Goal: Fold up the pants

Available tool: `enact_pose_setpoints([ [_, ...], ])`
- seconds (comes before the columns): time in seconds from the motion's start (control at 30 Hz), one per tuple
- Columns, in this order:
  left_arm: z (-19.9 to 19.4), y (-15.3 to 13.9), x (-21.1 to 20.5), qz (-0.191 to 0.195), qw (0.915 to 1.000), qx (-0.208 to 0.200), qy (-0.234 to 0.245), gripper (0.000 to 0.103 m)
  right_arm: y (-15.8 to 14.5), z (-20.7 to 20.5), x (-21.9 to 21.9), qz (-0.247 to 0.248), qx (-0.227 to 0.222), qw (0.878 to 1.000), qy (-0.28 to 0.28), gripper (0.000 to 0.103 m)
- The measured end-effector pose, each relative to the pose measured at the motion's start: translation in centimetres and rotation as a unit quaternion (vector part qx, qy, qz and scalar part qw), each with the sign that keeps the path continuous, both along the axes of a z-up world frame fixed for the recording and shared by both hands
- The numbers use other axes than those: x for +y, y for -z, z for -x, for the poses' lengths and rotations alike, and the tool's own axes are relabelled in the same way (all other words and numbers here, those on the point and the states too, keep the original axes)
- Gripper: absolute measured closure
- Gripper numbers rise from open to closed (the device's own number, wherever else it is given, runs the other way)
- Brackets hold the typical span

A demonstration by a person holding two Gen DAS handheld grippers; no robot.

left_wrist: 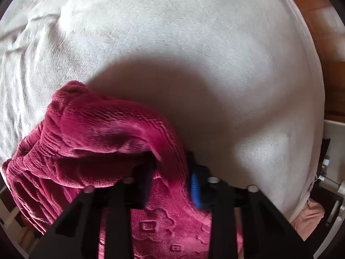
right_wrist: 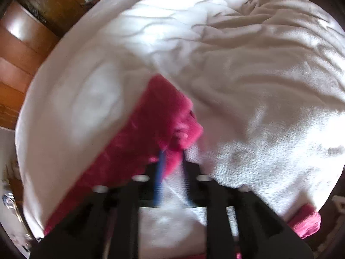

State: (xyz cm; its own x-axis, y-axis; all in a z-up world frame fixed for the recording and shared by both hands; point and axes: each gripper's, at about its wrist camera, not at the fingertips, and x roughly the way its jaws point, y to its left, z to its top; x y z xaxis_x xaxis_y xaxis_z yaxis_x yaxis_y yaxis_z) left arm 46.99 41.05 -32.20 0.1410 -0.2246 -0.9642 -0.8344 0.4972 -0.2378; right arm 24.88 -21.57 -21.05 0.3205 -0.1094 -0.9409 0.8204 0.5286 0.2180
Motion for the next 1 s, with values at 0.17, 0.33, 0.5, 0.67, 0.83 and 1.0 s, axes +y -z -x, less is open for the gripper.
enact_pose_setpoints([
  [0.17,1.6,-1.0,-0.2,0.004,0.9995,-0.027,0.016,0.090,-0.4,-1.3,-0.4,-0.021,-0.020,0.999,0.031,0.062],
  [0.33,3.6,-2.0,0.2,0.019,0.9986,-0.048,0.014,0.091,0.4,-1.9,-0.4,-0.039,-0.031,0.997,0.063,0.062],
  [0.5,6.0,-2.3,-0.4,0.018,0.9980,-0.058,0.020,0.091,-1.5,-1.5,0.4,0.000,-0.053,0.995,0.084,0.062],
  [0.67,6.6,-2.6,0.2,0.021,0.9981,-0.055,0.017,0.091,-0.5,-3.2,0.1,0.005,-0.026,0.997,0.072,0.062],
  [0.83,6.8,-2.4,0.6,0.019,0.9983,-0.051,0.018,0.091,1.4,-4.0,-1.1,-0.007,-0.001,0.996,0.084,0.062],
  [1.0,6.4,-2.8,0.6,0.020,0.9982,-0.054,0.018,0.091,0.7,-1.8,-0.9,-0.008,-0.011,0.995,0.094,0.062],
])
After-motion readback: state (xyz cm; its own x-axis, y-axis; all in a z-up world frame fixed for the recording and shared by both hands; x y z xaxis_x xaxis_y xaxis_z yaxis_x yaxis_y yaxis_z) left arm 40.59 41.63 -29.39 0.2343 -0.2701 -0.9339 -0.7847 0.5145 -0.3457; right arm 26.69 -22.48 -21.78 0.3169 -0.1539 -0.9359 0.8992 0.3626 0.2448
